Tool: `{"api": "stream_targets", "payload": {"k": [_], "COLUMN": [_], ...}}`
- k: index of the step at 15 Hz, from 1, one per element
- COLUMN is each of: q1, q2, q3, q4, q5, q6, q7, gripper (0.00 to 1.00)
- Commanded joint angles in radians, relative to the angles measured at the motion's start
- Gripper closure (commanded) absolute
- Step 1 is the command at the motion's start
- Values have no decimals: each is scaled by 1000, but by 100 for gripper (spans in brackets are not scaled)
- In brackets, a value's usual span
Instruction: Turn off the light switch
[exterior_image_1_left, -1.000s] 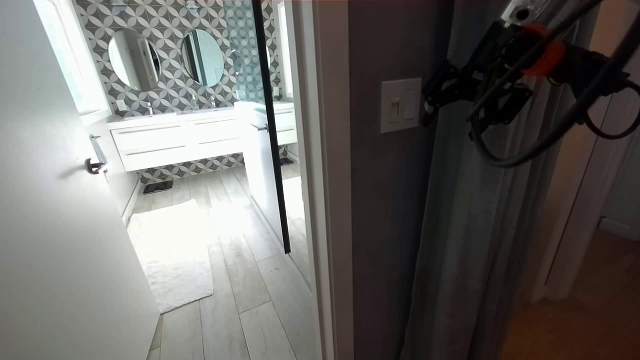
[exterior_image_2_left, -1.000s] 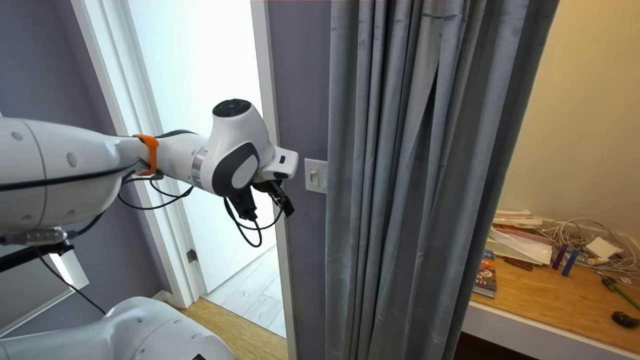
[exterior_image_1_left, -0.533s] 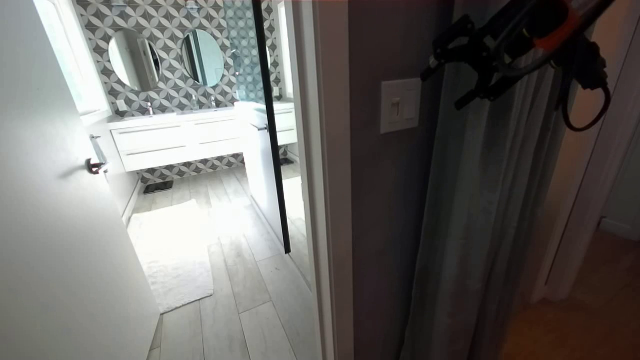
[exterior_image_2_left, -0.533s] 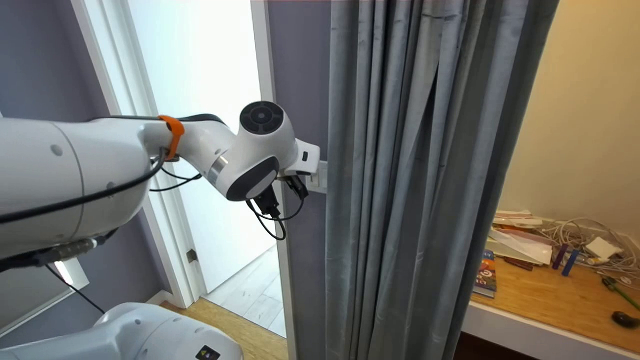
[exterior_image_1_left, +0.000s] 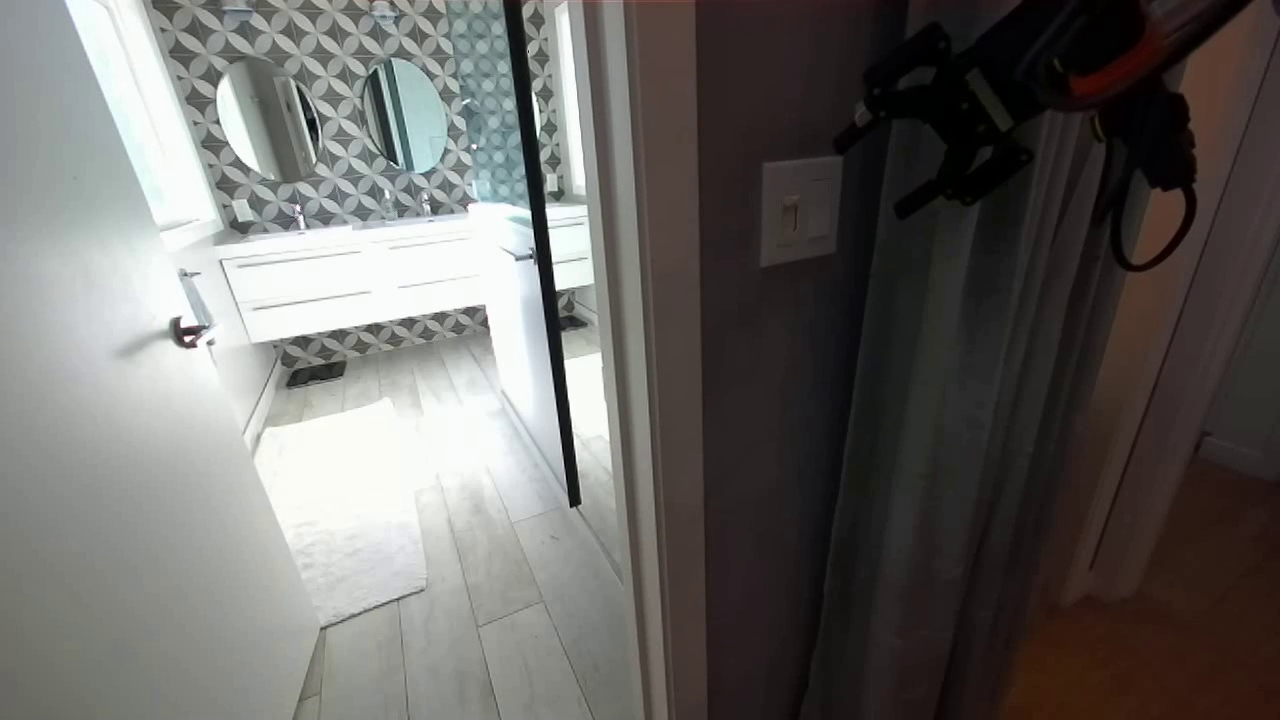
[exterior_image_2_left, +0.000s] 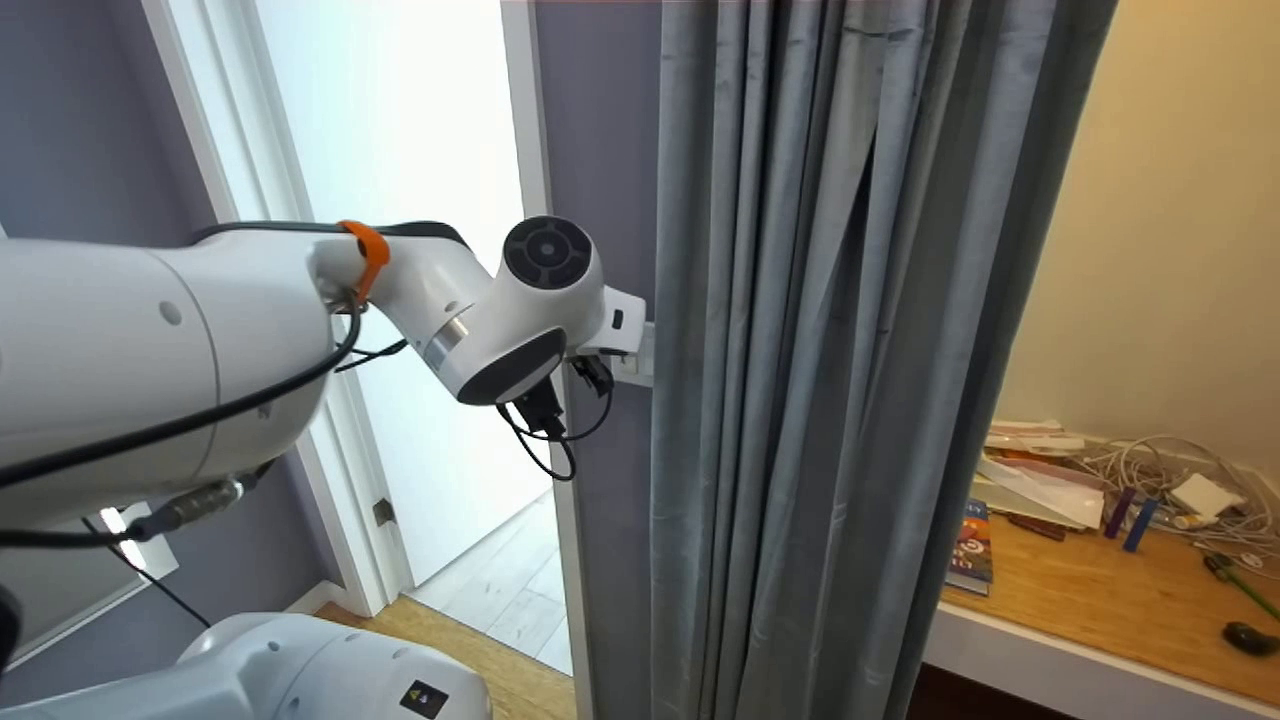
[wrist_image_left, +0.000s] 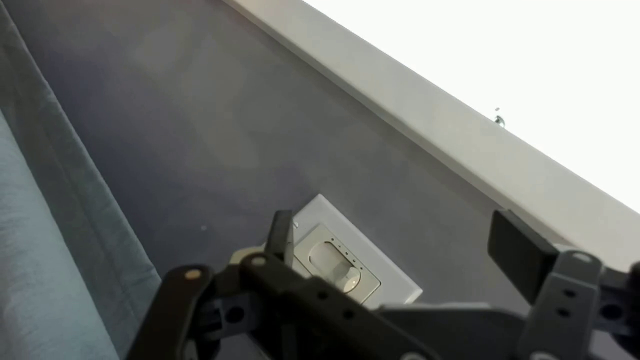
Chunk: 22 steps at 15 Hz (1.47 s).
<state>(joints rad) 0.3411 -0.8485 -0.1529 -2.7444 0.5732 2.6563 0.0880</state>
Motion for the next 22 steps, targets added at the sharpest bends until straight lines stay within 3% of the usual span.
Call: {"api": "stream_targets", "payload": {"k": [1, 3, 8, 14, 15, 20, 22], "q1": [-16, -17, -94, -89, -92, -113, -62], "q2": [2, 2, 70, 134, 139, 156, 160], "q3": [14, 14, 69, 80, 83, 115, 81], "q4": [4, 4, 1, 25, 27, 25, 23], "q5": [19, 19, 32, 183, 213, 335, 359], "q6": [-9, -9, 9, 6, 8, 123, 204], "q7": [-13, -13, 138, 234, 234, 201, 207], "gripper": [0, 0, 0, 0, 20, 56, 70]}}
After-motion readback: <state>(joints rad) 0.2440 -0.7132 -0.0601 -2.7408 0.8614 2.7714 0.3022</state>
